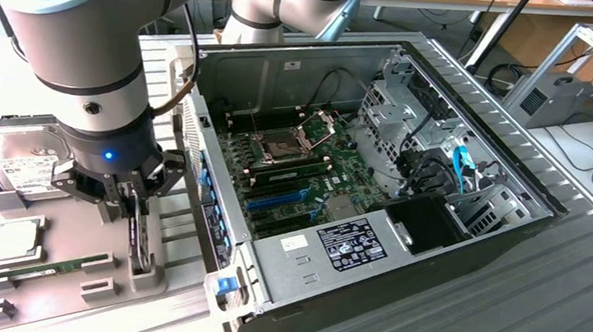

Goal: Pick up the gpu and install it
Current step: 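Pick up the gpu and move the gpu toward the slot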

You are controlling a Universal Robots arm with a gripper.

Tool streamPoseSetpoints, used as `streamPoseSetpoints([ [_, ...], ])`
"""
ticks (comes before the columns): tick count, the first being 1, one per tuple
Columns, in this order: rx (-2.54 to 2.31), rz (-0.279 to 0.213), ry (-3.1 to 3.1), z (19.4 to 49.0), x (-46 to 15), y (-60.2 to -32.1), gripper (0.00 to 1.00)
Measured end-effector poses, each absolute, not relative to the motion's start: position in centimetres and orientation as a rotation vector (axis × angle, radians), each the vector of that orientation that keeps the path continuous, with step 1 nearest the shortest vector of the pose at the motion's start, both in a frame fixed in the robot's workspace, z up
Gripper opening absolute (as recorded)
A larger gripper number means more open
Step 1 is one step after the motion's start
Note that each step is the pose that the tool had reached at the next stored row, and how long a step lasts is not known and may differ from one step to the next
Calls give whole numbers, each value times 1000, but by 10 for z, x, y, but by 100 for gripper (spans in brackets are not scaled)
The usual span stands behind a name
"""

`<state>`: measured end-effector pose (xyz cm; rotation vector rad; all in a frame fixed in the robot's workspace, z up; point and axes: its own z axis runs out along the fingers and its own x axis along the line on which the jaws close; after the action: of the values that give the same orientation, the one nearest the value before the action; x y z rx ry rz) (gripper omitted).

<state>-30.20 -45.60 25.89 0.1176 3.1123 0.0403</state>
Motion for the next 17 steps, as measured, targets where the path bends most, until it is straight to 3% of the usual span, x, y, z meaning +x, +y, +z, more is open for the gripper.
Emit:
streamPoseSetpoints([
  [17,117,19,3112,263,-302,-456,26],
])
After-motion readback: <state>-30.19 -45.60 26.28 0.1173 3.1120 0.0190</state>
